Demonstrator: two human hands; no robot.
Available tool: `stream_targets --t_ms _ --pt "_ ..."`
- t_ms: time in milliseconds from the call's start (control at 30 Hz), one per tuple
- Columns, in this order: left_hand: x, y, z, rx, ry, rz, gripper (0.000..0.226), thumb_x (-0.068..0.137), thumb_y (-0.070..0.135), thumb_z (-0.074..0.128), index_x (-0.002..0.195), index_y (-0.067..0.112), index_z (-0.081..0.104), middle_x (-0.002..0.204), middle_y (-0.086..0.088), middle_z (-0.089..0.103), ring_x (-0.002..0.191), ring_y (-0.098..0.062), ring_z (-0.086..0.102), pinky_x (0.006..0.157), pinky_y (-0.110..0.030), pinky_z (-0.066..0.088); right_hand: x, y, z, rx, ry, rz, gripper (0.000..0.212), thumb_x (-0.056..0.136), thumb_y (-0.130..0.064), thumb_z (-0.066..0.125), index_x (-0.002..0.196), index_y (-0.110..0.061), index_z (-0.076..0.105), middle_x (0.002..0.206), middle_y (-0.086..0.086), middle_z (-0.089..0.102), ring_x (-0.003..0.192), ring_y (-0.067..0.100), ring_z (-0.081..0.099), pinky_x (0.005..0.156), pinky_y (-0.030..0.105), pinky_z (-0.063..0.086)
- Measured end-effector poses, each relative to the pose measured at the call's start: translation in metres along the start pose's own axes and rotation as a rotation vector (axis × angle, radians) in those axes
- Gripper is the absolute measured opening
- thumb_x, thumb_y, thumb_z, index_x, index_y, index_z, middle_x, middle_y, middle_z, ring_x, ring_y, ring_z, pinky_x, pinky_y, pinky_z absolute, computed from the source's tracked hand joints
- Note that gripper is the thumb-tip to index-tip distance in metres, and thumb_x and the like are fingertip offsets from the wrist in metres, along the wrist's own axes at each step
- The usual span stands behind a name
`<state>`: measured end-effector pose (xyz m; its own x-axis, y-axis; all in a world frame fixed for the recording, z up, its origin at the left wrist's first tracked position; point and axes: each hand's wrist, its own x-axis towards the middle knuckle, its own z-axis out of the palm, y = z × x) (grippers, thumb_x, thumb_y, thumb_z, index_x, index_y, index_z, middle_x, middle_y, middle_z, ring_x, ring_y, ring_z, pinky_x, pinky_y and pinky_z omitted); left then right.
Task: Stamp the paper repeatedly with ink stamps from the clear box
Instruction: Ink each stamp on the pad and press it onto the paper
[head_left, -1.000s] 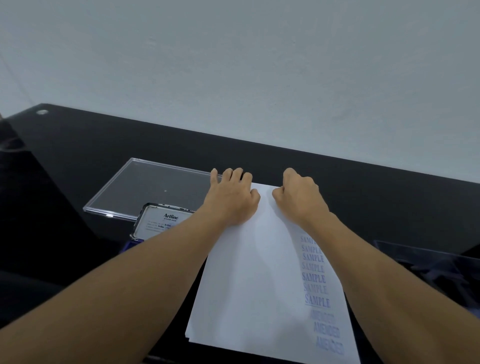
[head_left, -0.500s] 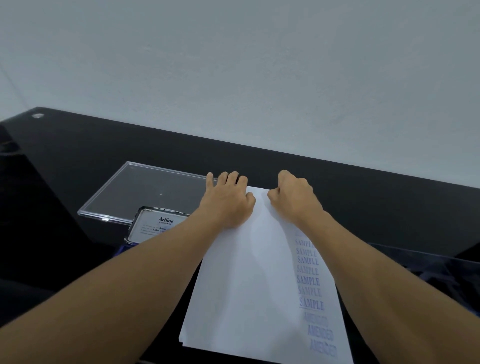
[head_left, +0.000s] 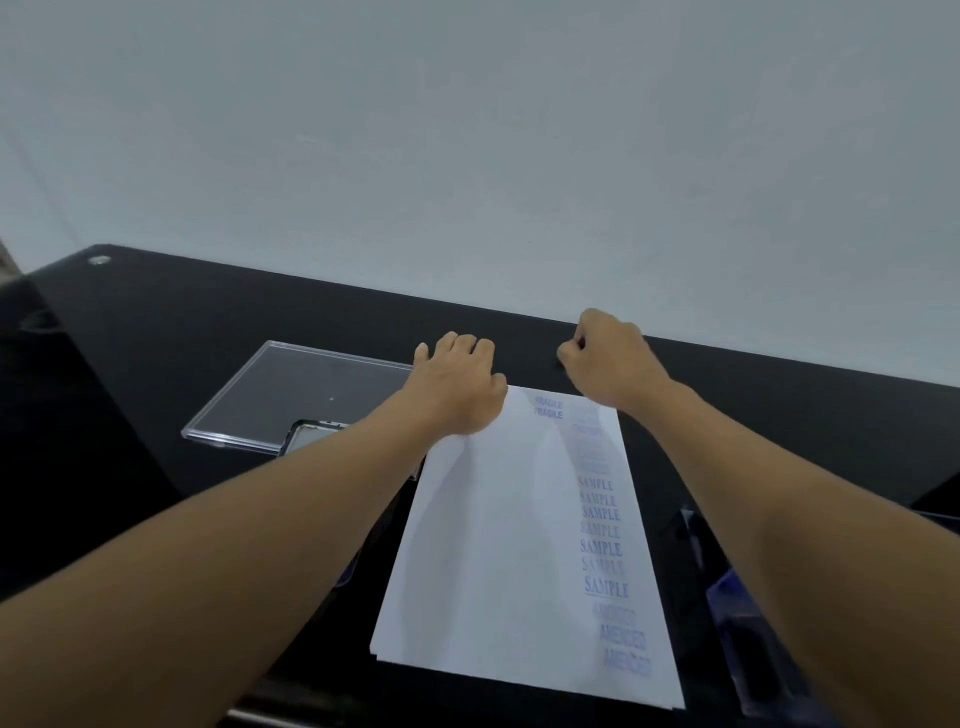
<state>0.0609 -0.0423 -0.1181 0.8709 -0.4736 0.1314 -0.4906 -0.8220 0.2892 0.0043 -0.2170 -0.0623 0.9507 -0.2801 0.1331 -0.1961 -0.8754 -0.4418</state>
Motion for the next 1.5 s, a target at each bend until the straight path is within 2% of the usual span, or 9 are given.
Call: stream_targets --t_ms 467,633,867,967,1067,1133,1233,1367,1500 --pt "-0.049 0.029 -0.051 -0.002 -0.041 -0.020 0.045 0.098 0.033 0.035 0.136 0.011 0.044 0.143 -0.007 0.045 0.132 -0.026 0.036 0.109 -0.046 0.031 -0.058 0.007 -0.064 -0.006 0.042 -0.011 0.016 0.098 -0.025 0.048 0.091 -0.010 0.051 0.086 0.006 0.058 0.067 0.020 0.051 0.058 0.033 0.042" --pt "-0.081 0.062 -0.066 -0.046 -0.045 0.021 0.045 0.100 0.033 0.036 0.137 0.010 0.044 0.144 -0.008 0.045 0.132 -0.026 0.037 0.108 -0.043 0.033 -0.100 0.020 -0.092 -0.008 0.036 0.015 0.017 0.098 -0.026 0.047 0.091 -0.011 0.051 0.087 0.007 0.060 0.067 0.020 0.051 0.060 0.034 0.042" --pt "-0.119 0.116 -0.061 -0.091 -0.050 0.136 0.046 0.101 0.034 0.037 0.140 0.012 0.043 0.147 -0.008 0.044 0.134 -0.026 0.038 0.111 -0.045 0.034 -0.165 0.052 -0.124 -0.068 -0.001 0.078 0.014 0.100 -0.027 0.047 0.094 -0.015 0.046 0.084 0.008 0.061 0.069 0.022 0.054 0.060 0.037 0.043" --pt "-0.132 0.144 -0.048 -0.143 -0.071 0.178 0.043 0.100 0.033 0.036 0.135 0.010 0.046 0.143 -0.008 0.047 0.131 -0.026 0.040 0.107 -0.043 0.037 -0.188 0.069 -0.129 -0.087 -0.027 0.132 0.014 0.101 -0.026 0.047 0.093 -0.015 0.044 0.085 0.010 0.061 0.070 0.024 0.054 0.061 0.038 0.042" --pt "-0.140 0.168 -0.026 -0.191 -0.129 0.206 0.027 0.099 0.031 0.034 0.109 0.011 0.049 0.129 -0.009 0.055 0.119 -0.026 0.046 0.101 -0.043 0.042 -0.207 0.085 -0.127 -0.098 -0.028 0.192 0.013 0.098 -0.025 0.052 0.088 -0.018 0.046 0.087 0.008 0.060 0.071 0.023 0.055 0.060 0.036 0.043" --pt "-0.145 0.180 -0.012 -0.211 -0.156 0.219 0.022 0.098 0.032 0.034 0.101 0.015 0.048 0.120 -0.007 0.056 0.112 -0.027 0.048 0.098 -0.045 0.045 -0.216 0.093 -0.123 -0.107 -0.044 0.218 0.013 0.095 -0.023 0.055 0.085 -0.019 0.048 0.086 0.005 0.061 0.073 0.022 0.057 0.062 0.038 0.049" --pt "-0.153 0.194 0.005 -0.233 -0.204 0.243 0.032 0.099 0.033 0.034 0.120 0.014 0.050 0.132 -0.002 0.052 0.123 -0.024 0.043 0.103 -0.045 0.041 -0.225 0.101 -0.114 -0.127 -0.048 0.259 0.013 0.090 -0.025 0.060 0.082 -0.022 0.050 0.086 0.003 0.062 0.078 0.022 0.059 0.069 0.041 0.053" --pt "-0.158 0.200 0.025 -0.223 -0.182 0.259 0.031 0.099 0.032 0.033 0.121 0.015 0.048 0.126 0.000 0.050 0.120 -0.021 0.042 0.103 -0.046 0.040 -0.230 0.107 -0.098 -0.172 -0.074 0.296 0.014 0.088 -0.028 0.062 0.083 -0.022 0.051 0.087 0.000 0.060 0.080 0.020 0.056 0.064 0.035 0.042" --pt "-0.163 0.200 0.034 -0.198 -0.151 0.262 0.043 0.104 0.031 0.029 0.141 0.012 0.038 0.151 -0.003 0.035 0.136 -0.020 0.032 0.112 -0.047 0.033 -0.231 0.110 -0.082 -0.218 -0.054 0.319 0.013 0.088 -0.027 0.063 0.086 -0.018 0.054 0.081 -0.003 0.058 0.071 0.015 0.053 0.056 0.030 0.038"
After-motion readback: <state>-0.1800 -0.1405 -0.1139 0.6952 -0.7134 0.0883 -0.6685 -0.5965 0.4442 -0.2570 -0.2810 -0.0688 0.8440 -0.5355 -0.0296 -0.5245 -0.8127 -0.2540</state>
